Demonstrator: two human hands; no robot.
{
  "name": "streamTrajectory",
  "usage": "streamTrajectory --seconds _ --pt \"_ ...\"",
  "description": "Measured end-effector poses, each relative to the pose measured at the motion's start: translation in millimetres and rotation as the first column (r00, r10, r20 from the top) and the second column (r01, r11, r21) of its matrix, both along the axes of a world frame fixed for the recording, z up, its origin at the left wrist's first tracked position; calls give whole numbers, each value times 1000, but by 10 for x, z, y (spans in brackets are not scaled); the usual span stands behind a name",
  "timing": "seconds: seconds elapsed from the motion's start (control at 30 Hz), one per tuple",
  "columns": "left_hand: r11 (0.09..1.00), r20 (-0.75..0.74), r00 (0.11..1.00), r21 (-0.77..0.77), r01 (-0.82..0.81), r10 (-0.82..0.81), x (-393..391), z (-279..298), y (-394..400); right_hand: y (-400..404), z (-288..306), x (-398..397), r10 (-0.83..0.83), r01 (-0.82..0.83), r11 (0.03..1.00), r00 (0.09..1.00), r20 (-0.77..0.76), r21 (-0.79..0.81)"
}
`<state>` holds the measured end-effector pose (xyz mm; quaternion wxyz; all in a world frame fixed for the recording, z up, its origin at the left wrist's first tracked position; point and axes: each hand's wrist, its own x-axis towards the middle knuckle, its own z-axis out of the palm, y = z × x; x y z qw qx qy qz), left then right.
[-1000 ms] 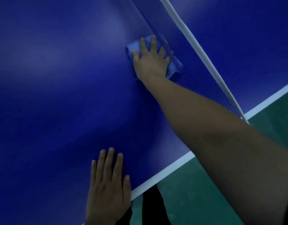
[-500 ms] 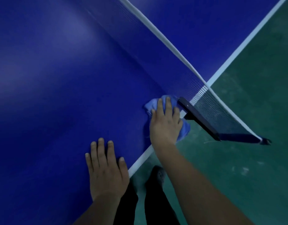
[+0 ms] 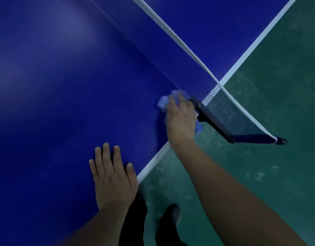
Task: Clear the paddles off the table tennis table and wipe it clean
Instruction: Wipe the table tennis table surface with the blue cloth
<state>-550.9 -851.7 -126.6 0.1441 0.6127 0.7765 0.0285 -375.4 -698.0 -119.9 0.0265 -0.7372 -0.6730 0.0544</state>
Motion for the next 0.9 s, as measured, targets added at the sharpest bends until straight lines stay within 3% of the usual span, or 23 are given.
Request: streamTrajectory --seconds 0.17,0.23,0.33,0.4,0.5,0.67,0.73,0.8,0.87,0.9 --pt "1000 20 1000 4 -2 2 0 8 -6 -691 136 732 -205 205 963 979 19 -177" --pt "1000 19 1000 2 -3 3 -6 19 -6 -759 236 740 -204 199 975 977 -55 -96" --pt "1000 16 1000 -7 4 -3 1 16 2 -453 297 413 -60 84 992 971 -231 98" --pt "1000 3 1000 -20 10 -10 -11 3 -5 -114 129 179 78 -55 991 978 -195 120" --pt "999 -17 999 -43 27 -28 -20 -29 -23 486 -102 -60 96 -86 987 993 -68 136" --pt "999 -33 999 -39 35 -37 -18 -94 -32 1470 -8 -758 306 -292 945 949 -82 144" --pt "999 -35 999 -36 22 -24 -11 -102 -19 1495 2 -1054 537 -526 840 840 -72 131" --pt "999 -20 1000 -32 22 -23 -19 -102 -24 1052 -74 -1014 813 -788 580 576 -87 206" --pt "1000 3 1000 -18 22 -22 -37 -101 -29 375 -134 -599 926 -914 367 341 -163 170" --pt "1000 10 1000 -15 23 -22 -43 -100 -26 106 -135 -333 943 -939 307 278 -182 153"
